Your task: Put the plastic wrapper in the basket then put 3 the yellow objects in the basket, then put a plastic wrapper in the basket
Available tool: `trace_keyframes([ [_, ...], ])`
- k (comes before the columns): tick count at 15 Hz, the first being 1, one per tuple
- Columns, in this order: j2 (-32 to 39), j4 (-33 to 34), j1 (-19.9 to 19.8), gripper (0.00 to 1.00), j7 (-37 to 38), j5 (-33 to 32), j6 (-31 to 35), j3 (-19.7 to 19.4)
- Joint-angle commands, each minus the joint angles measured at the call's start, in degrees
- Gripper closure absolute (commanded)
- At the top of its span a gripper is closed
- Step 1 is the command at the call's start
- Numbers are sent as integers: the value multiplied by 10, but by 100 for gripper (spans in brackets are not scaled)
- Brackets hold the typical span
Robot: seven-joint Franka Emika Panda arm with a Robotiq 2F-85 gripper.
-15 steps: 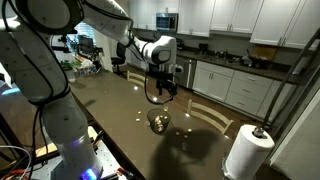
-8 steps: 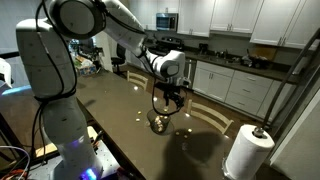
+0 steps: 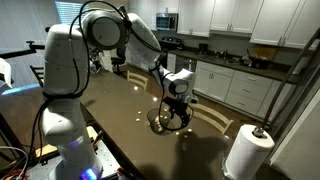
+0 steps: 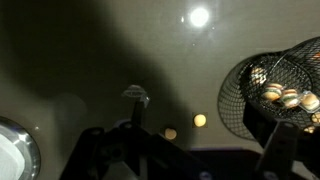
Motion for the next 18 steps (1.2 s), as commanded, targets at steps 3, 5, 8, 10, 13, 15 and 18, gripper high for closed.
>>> trace_keyframes([
  [3, 86, 49, -42, 0, -63, 46, 45, 22],
  [5, 108, 58, -52, 0, -73, 52, 64, 28],
  [8, 140, 73, -61, 0, -72, 45, 85, 33],
  [10, 161, 84, -64, 0, -67, 41, 89, 34],
  [13, 188, 99, -68, 0, -66, 39, 89, 35],
  [15, 204, 108, -69, 0, -63, 38, 89, 35],
  [18, 227, 120, -67, 0, -53, 29, 92, 27],
])
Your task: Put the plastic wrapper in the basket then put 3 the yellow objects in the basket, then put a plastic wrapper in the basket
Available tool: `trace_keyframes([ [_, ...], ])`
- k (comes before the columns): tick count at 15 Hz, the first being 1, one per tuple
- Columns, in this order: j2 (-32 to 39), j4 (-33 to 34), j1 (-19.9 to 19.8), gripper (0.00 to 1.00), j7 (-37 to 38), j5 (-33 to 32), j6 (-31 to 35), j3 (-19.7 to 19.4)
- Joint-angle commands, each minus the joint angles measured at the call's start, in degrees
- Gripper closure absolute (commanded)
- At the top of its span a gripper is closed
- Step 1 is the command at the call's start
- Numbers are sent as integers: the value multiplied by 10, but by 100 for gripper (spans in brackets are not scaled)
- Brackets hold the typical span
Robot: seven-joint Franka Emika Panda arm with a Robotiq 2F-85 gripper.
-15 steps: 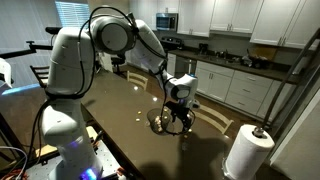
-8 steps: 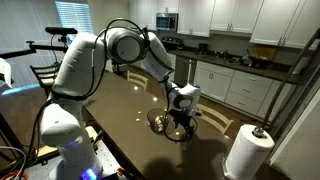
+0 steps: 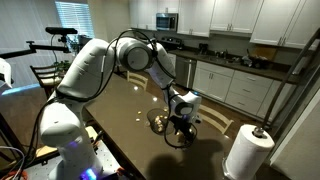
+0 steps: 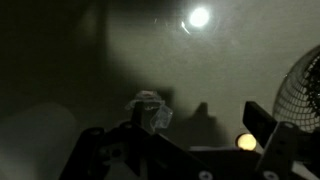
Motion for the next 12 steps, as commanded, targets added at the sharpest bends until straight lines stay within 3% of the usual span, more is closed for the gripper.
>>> trace_keyframes([
  [1, 33, 25, -11, 0, 0, -9, 12, 0],
  [8, 75, 50, -6, 0, 6, -24, 18, -11],
  [9, 79, 53, -6, 8, 6, -25, 20, -12],
  [10, 81, 56, -6, 28, 6, -26, 18, -11],
  [12, 86, 60, -5, 42, 6, -27, 20, -12],
])
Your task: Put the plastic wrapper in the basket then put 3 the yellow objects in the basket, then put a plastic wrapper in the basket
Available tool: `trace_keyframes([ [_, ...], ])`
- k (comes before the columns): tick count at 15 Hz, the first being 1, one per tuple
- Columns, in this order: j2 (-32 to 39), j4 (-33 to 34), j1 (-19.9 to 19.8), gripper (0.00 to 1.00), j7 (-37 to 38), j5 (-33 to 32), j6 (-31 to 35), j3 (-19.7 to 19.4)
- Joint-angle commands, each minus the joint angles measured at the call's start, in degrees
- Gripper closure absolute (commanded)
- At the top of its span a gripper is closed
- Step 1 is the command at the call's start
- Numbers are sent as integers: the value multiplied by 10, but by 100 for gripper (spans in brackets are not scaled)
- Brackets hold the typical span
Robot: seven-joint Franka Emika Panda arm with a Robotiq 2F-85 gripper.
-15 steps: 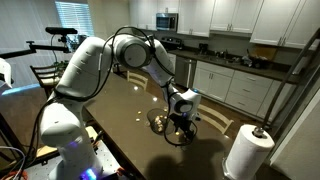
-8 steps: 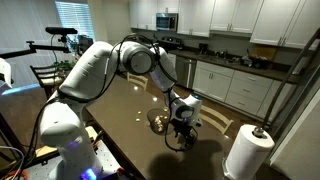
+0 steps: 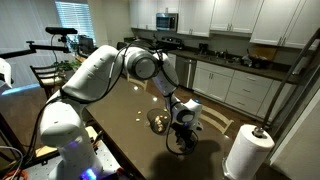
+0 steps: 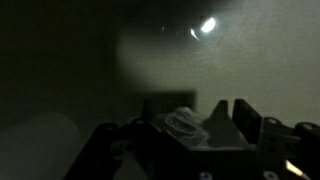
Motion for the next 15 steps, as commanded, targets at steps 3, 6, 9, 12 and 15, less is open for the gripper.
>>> trace_keyframes([
  [3, 16, 18, -2, 61, 8, -19, 13, -1],
  [6, 10, 13, 0, 80, 9, -24, 16, -3],
  [9, -1, 3, 4, 99, 11, -30, 29, -5],
  [12, -17, -9, 12, 100, 15, -45, 47, -9],
  [15, -42, -25, 21, 100, 18, -62, 59, -11],
])
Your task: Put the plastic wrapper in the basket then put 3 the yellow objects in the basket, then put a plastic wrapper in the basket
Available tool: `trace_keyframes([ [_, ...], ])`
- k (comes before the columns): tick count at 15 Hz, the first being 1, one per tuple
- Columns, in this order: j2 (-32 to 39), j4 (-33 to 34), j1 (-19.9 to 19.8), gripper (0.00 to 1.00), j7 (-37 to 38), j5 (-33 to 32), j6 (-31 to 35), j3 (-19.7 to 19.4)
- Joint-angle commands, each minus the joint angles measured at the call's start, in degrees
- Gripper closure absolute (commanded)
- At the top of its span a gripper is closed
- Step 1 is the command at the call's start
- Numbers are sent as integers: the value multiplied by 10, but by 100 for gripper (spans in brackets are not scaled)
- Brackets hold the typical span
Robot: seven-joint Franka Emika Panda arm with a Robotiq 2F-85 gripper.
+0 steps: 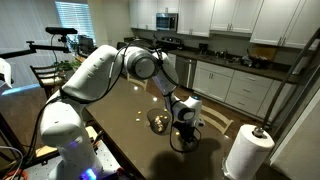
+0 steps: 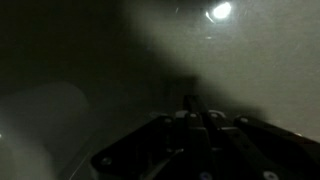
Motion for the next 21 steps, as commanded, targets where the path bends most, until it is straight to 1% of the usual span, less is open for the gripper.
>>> trace_keyframes([
  [1, -50, -41, 20, 100, 18, -30, 22, -12],
  [6, -116, -83, 49, 100, 23, -67, 29, -16],
  [13, -205, -138, 115, 100, 51, -137, 35, -13],
  [17, -232, -153, 156, 100, 70, -178, 33, -6],
  [21, -241, -158, 187, 100, 78, -208, 29, 12],
])
